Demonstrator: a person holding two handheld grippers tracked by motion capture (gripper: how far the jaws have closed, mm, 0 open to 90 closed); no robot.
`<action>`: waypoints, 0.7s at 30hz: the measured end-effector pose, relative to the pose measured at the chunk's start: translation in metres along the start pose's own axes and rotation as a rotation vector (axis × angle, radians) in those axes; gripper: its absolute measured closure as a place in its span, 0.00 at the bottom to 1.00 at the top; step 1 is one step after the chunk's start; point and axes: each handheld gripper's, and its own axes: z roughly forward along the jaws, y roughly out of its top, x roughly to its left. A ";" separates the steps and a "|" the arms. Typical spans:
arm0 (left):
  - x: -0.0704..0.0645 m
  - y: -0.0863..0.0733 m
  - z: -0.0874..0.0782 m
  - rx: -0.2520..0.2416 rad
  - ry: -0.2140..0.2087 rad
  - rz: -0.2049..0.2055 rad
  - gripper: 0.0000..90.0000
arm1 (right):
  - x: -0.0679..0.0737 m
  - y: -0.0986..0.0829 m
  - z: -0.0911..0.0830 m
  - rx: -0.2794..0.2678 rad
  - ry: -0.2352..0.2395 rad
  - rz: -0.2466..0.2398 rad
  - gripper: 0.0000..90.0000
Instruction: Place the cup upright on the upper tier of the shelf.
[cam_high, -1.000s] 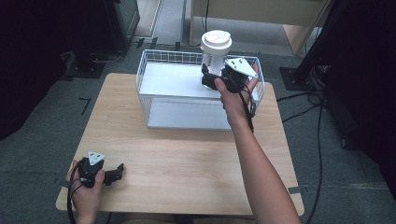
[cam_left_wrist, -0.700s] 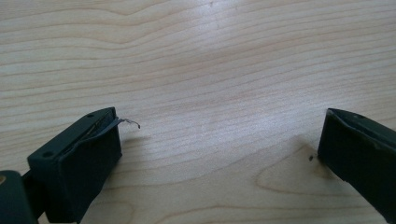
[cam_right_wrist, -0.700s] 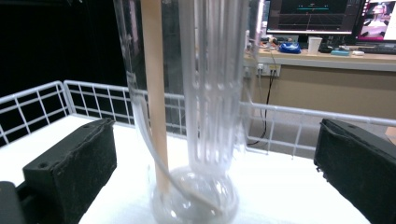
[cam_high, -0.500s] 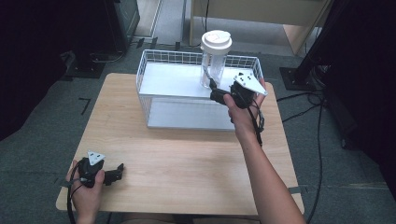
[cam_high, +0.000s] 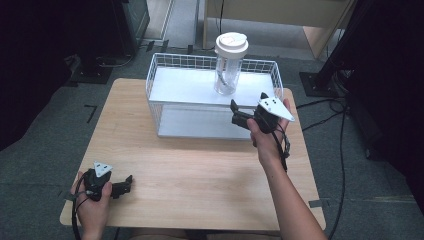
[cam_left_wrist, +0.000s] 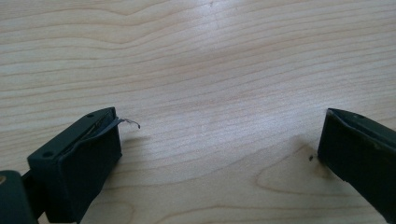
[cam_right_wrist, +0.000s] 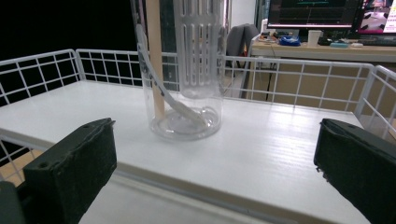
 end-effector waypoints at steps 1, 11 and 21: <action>0.000 0.000 0.000 -0.003 0.001 -0.004 0.00 | -0.001 -0.004 -0.006 0.000 -0.002 -0.001 0.00; 0.000 0.000 0.000 -0.003 0.000 -0.003 0.00 | -0.007 -0.026 -0.035 -0.002 -0.015 0.017 0.00; 0.000 0.000 0.000 0.000 -0.001 -0.004 0.00 | -0.019 -0.057 -0.066 0.034 -0.050 0.003 0.00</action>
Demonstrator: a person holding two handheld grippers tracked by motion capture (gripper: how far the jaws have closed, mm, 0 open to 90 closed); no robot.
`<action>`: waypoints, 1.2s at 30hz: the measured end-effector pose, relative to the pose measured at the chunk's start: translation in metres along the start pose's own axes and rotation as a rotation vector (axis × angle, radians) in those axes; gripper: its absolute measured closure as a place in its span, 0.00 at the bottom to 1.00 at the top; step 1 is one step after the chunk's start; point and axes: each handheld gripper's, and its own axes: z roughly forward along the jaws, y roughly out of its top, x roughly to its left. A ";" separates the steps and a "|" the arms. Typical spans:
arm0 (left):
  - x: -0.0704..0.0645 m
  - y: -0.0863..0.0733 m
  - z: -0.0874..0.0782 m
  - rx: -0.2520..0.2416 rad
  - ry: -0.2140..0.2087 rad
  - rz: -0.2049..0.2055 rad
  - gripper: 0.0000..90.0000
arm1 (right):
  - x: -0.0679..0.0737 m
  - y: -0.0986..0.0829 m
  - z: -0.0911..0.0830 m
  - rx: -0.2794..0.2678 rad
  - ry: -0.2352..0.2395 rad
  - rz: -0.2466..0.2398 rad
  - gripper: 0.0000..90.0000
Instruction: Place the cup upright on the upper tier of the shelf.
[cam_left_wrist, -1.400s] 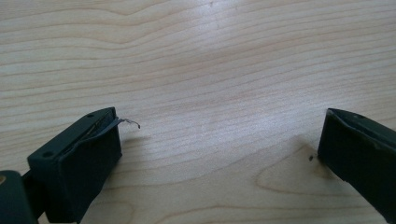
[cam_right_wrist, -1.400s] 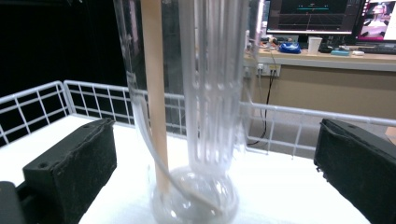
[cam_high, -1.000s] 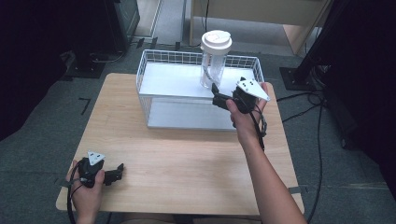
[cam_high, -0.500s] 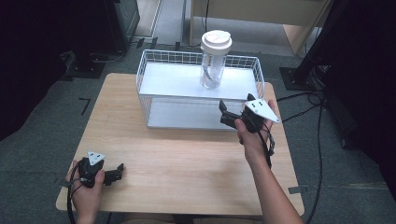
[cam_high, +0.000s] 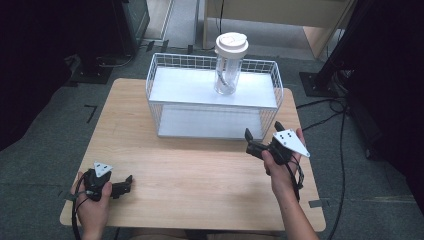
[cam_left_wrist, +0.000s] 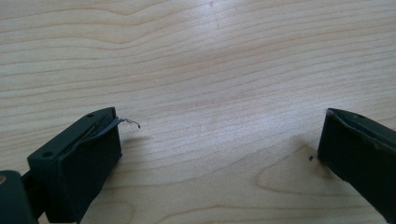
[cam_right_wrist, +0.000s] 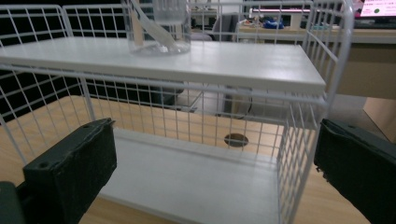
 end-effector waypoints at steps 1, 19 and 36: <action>0.000 0.000 0.000 0.000 0.000 0.000 0.00 | 0.000 0.000 0.000 0.000 0.000 0.000 0.00; 0.000 0.000 0.000 0.001 -0.002 0.003 0.00 | -0.031 -0.052 -0.033 0.087 -0.074 0.067 0.00; 0.000 0.000 0.000 -0.002 -0.002 -0.001 0.00 | -0.058 -0.092 -0.058 0.198 -0.152 0.058 0.00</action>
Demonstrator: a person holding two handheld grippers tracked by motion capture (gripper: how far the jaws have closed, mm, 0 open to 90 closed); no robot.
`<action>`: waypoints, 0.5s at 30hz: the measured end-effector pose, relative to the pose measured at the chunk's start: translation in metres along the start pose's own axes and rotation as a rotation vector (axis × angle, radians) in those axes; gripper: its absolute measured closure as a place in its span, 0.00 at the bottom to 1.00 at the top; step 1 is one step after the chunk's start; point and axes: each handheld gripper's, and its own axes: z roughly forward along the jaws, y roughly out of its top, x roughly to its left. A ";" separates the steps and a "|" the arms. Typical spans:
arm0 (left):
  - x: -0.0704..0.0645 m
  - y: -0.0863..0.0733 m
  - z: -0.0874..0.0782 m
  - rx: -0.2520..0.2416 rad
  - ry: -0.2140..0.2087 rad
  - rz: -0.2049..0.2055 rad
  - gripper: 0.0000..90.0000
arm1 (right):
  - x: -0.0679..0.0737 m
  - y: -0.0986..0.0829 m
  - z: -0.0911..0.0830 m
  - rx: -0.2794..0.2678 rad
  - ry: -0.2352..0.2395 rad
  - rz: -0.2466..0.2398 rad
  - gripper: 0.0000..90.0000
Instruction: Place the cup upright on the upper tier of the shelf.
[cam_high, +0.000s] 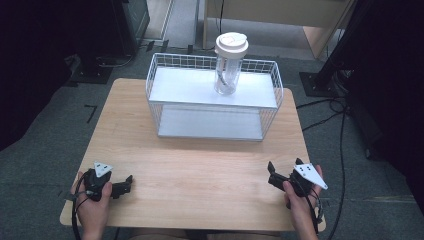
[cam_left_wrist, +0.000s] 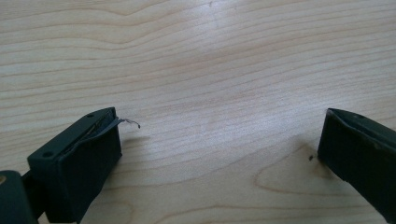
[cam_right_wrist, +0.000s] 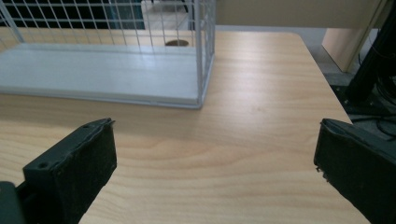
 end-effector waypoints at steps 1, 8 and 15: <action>0.000 0.000 0.000 0.002 0.000 0.003 0.00 | -0.003 -0.004 -0.001 0.010 -0.008 -0.002 0.00; 0.000 0.000 0.000 0.000 0.000 0.000 0.00 | -0.012 -0.015 -0.004 0.047 -0.026 -0.004 0.00; 0.000 0.000 0.000 0.000 0.000 0.000 0.00 | -0.022 -0.030 -0.009 0.095 -0.040 -0.015 0.00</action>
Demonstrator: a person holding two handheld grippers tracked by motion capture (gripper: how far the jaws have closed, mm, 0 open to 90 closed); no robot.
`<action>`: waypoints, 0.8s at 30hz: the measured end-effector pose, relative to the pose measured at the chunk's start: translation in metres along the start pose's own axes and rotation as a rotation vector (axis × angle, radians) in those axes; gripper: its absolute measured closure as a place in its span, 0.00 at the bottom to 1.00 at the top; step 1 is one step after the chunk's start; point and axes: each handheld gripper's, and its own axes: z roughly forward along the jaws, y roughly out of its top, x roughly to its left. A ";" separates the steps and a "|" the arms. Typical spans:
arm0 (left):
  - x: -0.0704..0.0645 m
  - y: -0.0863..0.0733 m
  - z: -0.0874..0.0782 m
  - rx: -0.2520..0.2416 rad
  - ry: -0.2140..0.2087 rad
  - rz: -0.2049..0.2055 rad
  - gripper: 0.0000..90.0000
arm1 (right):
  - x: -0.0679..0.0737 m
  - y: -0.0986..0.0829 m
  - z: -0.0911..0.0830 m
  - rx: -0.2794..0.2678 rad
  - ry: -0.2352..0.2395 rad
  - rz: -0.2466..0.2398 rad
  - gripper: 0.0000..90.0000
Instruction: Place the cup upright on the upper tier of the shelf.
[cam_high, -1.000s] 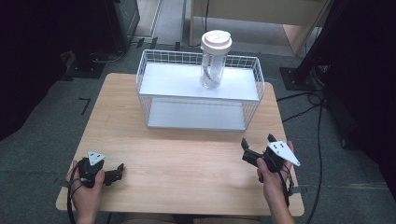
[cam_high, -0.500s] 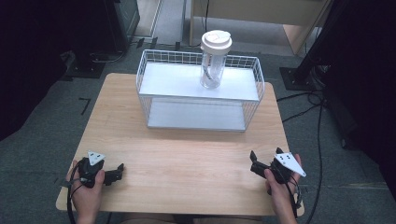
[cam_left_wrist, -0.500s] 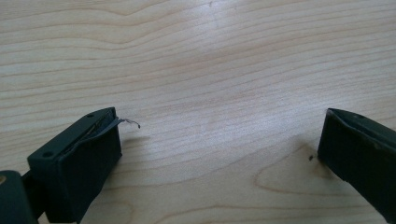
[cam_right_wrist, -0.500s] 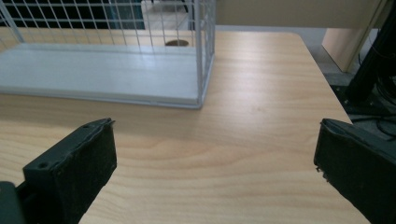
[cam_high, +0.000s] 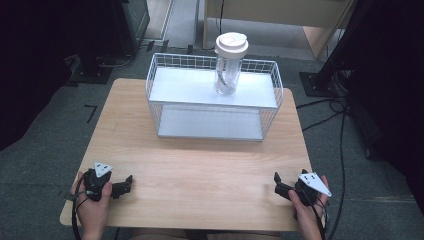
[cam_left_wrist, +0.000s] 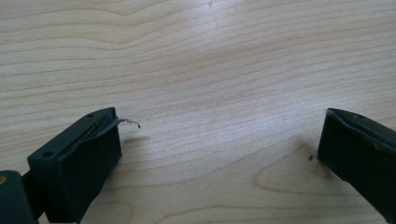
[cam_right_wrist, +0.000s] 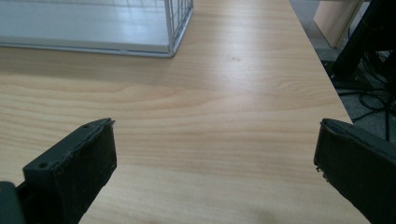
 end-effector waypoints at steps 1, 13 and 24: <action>0.000 0.000 0.000 0.000 0.000 0.000 0.00 | 0.000 0.000 0.000 0.000 0.000 0.000 0.00; 0.000 0.000 0.000 0.002 0.000 0.004 0.00 | -0.012 -0.007 -0.002 0.113 0.011 -0.007 0.00; 0.000 0.000 0.000 0.002 0.000 0.004 0.00 | -0.008 -0.007 0.008 0.283 0.024 -0.075 0.04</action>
